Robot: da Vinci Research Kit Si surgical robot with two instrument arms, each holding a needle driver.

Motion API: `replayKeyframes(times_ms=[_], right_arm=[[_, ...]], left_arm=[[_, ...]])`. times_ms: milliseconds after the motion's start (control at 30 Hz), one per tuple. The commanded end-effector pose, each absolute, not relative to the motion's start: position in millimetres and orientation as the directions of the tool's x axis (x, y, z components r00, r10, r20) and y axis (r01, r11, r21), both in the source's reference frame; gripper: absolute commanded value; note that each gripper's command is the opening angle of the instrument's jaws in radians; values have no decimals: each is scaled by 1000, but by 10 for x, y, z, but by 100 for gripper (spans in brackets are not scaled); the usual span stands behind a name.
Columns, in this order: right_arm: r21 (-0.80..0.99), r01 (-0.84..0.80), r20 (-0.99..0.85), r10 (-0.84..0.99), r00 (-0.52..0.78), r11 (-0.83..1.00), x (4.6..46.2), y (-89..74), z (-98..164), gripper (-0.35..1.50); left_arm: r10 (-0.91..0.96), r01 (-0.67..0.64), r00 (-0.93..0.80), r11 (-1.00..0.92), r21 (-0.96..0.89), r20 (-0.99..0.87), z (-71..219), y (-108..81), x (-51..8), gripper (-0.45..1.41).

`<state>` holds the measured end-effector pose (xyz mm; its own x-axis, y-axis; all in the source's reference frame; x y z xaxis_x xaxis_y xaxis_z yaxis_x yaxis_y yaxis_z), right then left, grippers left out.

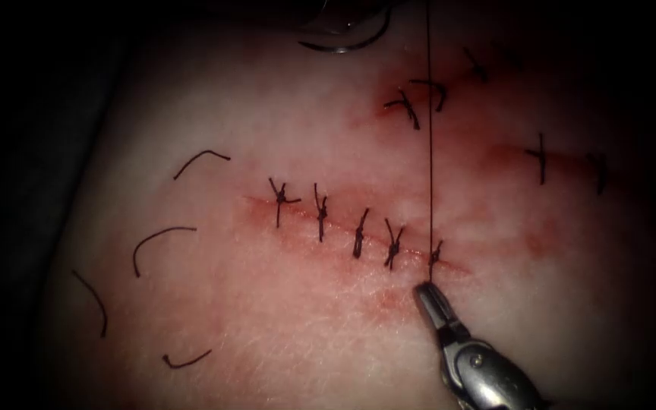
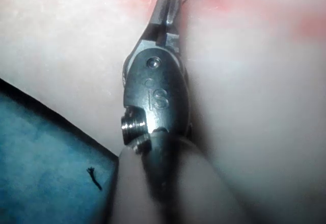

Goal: Wound Closure
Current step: Cut the suture with the right gripper.

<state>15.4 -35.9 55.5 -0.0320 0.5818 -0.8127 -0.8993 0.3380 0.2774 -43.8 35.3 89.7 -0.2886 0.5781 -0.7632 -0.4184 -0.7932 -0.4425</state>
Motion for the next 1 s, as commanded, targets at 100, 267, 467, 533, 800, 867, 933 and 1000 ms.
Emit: replayKeyframes(times_ms=[100,267,467,533,800,867,933,1000], right_arm=[[302,-889,-814,579,-53,344,157,-362,552,96],[315,-882,-815,575,-63,349,149,-363,538,111],[328,-880,-822,563,-88,343,130,-361,520,99],[325,-882,-821,565,-84,340,126,-357,518,96],[320,-882,-808,586,-63,346,109,-332,521,96],[320,-882,-806,589,-62,345,106,-328,521,94],[317,-886,-802,595,-59,339,101,-319,522,91],[317,-885,-800,597,-56,342,99,-314,522,88]], left_arm=[[571,-357,-317,-811,-463,-757,875,331,-425,-45],[587,-303,-322,-807,-506,-743,814,286,-388,-45],[560,-211,-311,-829,-518,-768,703,197,-350,-45],[557,-208,-303,-831,-517,-773,686,186,-347,-45],[545,-175,-264,-839,-516,-796,622,148,-327,-45],[543,-175,-257,-839,-514,-799,615,144,-324,-45],[540,-170,-241,-841,-513,-806,594,135,-314,-45],[539,-166,-231,-842,-513,-810,581,129,-308,-45]])
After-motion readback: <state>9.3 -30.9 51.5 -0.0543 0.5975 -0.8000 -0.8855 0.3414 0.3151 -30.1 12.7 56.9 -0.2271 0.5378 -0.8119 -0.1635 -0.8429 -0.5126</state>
